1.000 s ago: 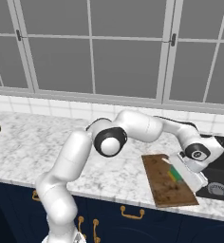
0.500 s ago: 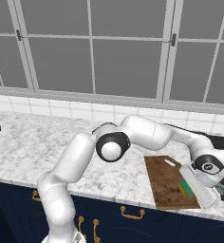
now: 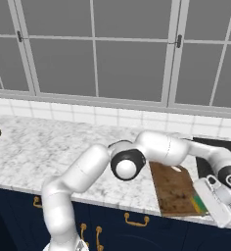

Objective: Pick up the sponge from the counter and clean the cutting board by briefly scrubbing or pressing down on the cutting board. Once finished, release the sponge.

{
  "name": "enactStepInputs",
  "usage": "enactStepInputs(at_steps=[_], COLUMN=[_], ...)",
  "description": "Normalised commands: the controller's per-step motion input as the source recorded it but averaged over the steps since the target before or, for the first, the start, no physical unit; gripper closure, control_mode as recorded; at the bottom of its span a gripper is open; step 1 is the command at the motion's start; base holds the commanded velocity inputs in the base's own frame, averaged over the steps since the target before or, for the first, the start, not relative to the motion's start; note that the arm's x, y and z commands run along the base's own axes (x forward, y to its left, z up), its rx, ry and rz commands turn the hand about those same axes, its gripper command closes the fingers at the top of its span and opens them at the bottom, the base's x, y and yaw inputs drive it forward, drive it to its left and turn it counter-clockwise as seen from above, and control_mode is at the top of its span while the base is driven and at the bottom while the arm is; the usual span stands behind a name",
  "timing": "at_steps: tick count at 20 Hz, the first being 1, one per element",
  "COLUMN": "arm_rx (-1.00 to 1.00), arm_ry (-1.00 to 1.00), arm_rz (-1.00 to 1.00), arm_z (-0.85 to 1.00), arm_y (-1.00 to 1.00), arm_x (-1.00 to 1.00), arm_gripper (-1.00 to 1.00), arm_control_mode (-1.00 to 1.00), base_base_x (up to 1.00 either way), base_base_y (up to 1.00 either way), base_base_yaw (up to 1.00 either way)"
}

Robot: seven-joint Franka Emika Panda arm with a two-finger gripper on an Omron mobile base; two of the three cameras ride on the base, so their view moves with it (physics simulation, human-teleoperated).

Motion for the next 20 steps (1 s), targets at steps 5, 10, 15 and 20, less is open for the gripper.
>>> enactStepInputs(at_steps=[5,10,15,20], arm_rx=[-0.01,-0.09,-0.12,-0.17], arm_ry=[-0.08,0.0,-0.03,-0.05], arm_rz=[0.31,0.47,0.49,0.39], arm_z=[0.0,0.13,0.23,0.32], arm_y=[0.69,1.0,1.0,1.0], arm_x=[-0.6,0.42,0.1,0.11], arm_gripper=[1.0,1.0,1.0,1.0], arm_control_mode=[-1.0,-1.0,-1.0,-1.0], base_base_x=[0.0,0.0,0.0,0.0], base_base_y=[0.0,0.0,0.0,0.0], base_base_yaw=[0.0,0.0,0.0,0.0])
